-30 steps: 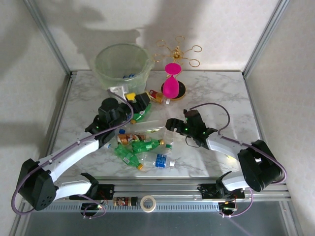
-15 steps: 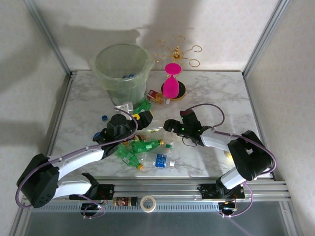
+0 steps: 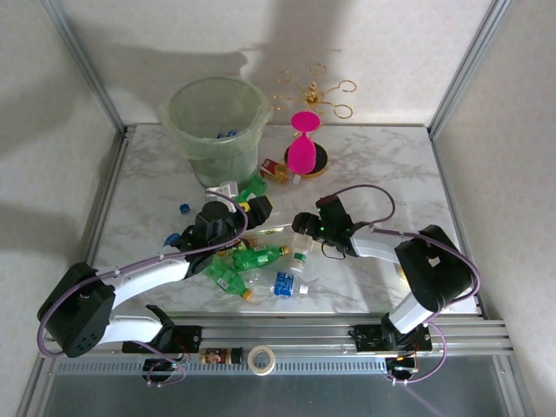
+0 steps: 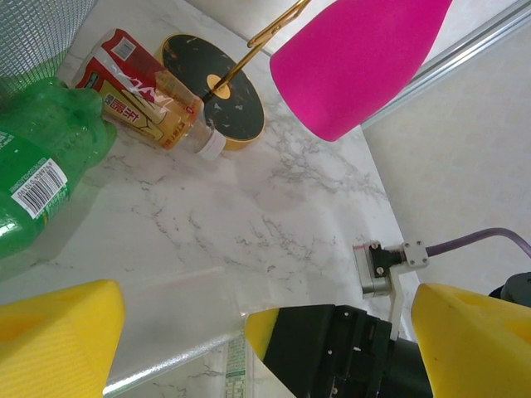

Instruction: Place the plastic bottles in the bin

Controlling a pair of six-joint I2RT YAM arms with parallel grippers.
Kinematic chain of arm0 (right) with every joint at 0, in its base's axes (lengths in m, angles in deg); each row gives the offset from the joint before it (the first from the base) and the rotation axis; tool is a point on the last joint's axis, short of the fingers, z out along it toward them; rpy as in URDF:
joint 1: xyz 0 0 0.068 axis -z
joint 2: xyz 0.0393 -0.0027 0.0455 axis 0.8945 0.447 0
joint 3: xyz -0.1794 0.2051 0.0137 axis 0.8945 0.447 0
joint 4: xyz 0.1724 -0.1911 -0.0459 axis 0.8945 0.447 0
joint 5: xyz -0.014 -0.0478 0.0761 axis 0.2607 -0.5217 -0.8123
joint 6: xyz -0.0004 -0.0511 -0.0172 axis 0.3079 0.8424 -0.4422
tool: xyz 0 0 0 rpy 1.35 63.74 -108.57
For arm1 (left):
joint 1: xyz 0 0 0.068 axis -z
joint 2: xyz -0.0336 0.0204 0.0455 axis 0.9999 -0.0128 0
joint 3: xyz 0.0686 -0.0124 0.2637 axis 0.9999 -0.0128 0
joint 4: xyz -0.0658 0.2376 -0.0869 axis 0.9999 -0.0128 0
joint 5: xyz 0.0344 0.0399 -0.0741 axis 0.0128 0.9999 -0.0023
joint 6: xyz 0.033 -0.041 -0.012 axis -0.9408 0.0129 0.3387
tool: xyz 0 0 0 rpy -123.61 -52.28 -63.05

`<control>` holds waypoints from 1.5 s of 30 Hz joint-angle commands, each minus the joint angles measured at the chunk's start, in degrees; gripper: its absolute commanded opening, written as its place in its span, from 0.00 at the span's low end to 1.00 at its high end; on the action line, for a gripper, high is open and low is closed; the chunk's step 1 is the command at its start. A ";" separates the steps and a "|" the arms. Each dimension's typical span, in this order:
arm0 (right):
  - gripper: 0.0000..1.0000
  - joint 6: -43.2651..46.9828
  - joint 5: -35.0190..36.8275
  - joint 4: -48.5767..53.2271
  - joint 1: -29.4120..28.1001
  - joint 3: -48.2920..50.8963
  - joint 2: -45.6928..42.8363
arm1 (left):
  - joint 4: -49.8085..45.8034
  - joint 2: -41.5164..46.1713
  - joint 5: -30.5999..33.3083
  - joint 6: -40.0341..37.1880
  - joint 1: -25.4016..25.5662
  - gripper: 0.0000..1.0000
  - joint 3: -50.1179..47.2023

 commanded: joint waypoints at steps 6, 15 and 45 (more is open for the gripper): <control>0.67 -1.02 2.38 1.02 -0.34 -0.73 2.01 | 0.95 -0.90 0.50 0.54 0.83 0.89 2.03; 0.70 -1.27 2.73 1.72 -0.17 -1.25 3.79 | 0.95 -2.42 -0.02 0.39 1.09 0.89 2.80; 0.49 3.38 -8.15 -7.59 4.53 2.48 -14.85 | 6.78 -7.02 -16.82 0.18 1.63 0.90 0.47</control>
